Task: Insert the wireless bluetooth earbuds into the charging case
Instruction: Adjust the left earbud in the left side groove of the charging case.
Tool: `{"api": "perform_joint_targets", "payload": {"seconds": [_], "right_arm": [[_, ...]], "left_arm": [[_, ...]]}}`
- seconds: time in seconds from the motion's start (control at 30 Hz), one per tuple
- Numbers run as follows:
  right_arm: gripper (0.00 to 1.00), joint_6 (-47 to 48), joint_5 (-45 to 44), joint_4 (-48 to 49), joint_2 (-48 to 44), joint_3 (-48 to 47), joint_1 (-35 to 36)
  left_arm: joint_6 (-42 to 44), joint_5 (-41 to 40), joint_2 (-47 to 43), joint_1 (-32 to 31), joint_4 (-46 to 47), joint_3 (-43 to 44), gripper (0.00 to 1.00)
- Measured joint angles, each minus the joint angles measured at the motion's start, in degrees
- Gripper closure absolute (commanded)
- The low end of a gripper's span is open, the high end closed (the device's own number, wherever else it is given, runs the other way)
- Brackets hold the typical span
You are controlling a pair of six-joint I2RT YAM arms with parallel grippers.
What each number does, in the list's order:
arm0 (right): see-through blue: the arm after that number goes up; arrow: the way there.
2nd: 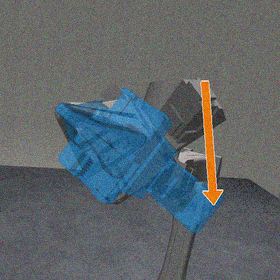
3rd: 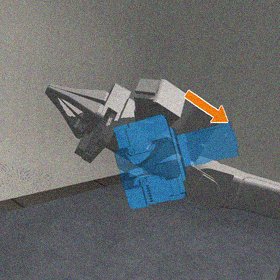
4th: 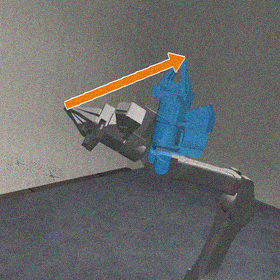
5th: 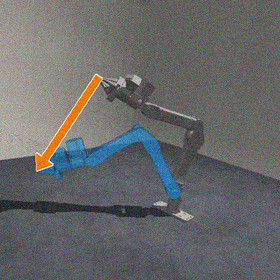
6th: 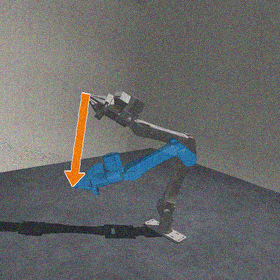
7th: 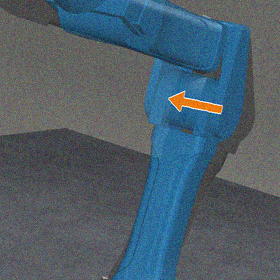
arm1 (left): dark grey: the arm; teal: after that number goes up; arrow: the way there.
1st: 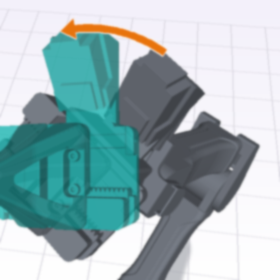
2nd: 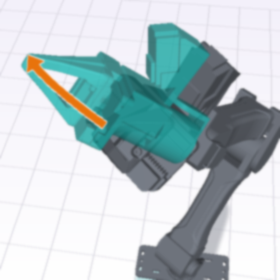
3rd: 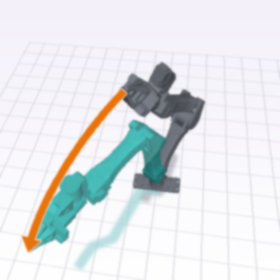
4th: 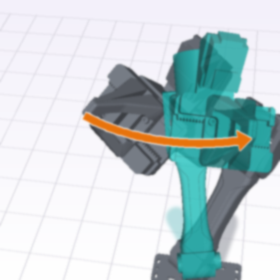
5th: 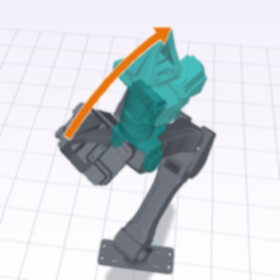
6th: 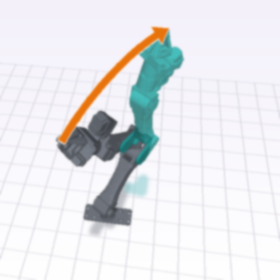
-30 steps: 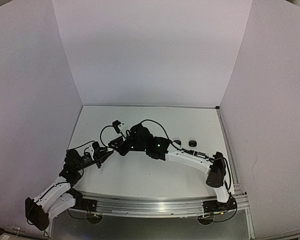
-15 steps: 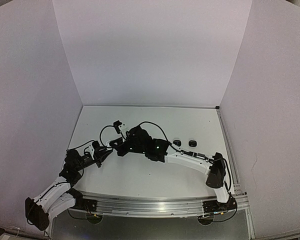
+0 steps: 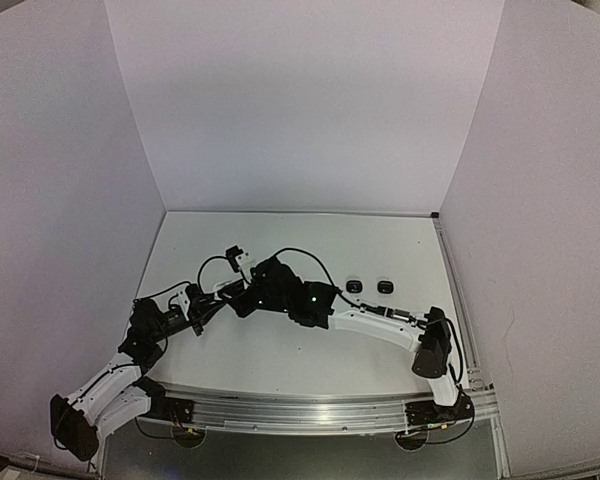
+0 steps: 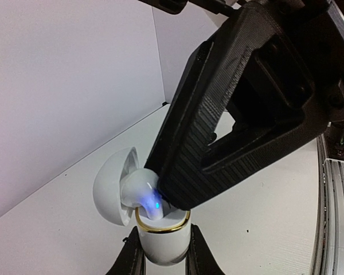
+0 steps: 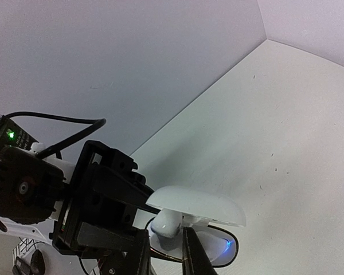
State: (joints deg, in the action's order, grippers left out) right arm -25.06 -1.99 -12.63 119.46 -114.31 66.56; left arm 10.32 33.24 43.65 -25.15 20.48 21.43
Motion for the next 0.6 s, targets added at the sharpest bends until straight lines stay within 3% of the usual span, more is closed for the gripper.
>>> {"api": "perform_joint_targets", "payload": {"seconds": [0.6], "right_arm": [[0.73,3.6,-5.8,-3.4,0.8,-5.8,0.6]], "left_arm": [[6.1,-1.8,1.0,0.0,0.0,0.0,1.00]]}}
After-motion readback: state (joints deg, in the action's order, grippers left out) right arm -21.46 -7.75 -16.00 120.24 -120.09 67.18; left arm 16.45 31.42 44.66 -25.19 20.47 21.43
